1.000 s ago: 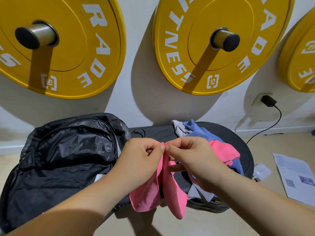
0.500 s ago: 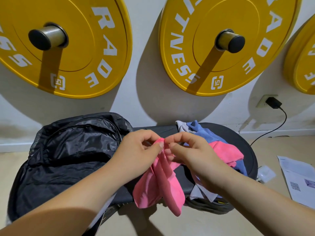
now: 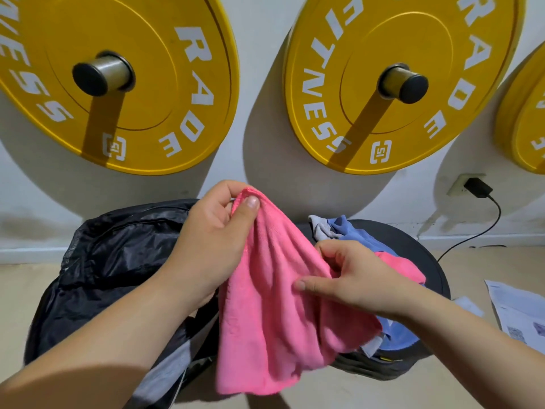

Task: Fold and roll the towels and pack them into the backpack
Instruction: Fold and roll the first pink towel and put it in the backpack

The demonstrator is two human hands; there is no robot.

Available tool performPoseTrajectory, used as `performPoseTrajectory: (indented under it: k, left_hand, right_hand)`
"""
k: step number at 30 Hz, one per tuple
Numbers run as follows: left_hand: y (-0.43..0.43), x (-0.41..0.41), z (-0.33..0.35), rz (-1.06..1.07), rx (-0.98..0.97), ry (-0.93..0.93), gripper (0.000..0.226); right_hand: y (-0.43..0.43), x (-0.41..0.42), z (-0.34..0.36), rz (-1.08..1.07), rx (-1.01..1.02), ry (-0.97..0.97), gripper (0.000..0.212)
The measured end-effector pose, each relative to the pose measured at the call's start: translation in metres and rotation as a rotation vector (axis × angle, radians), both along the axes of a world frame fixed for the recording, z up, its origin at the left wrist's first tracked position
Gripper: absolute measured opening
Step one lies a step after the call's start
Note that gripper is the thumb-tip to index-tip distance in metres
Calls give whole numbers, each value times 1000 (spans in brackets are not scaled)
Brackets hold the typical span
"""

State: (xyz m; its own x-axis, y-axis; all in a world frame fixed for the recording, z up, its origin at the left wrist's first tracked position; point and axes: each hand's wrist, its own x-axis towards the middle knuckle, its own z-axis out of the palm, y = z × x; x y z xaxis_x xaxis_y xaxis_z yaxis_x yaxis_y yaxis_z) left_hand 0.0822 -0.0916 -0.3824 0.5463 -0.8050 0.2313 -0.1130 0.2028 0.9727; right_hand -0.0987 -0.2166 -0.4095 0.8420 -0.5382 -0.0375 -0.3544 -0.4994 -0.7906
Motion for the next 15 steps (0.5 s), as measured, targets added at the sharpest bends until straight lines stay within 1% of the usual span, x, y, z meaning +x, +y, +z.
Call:
performPoseTrajectory:
  k: [3, 6, 7, 10, 12, 13, 15]
  left_hand:
    - [-1, 6, -9, 62, 57, -55, 12]
    - [-2, 15, -20, 96, 127, -89, 13]
    - [-3, 19, -25, 101, 152, -99, 13]
    - [-5, 29, -36, 136, 220, -118, 14]
    - [-6, 34, -41, 178, 243, -126, 14]
    - [-6, 36, -42, 196, 253, -128, 14]
    - [-7, 38, -44, 224, 264, -133, 14]
  right_hand:
    - [-16, -9, -18, -80, -3, 186, 20]
    - [-29, -21, -31, -152, 63, 229, 5]
    - [-33, -24, -34, -181, 81, 221, 7]
    - [-43, -31, -40, -269, 72, 215, 23]
    - [-47, -32, -41, -321, 91, 174, 28]
    - [-49, -33, -40, -351, 130, 123, 27]
    - [-51, -33, -38, -423, 196, -8, 16]
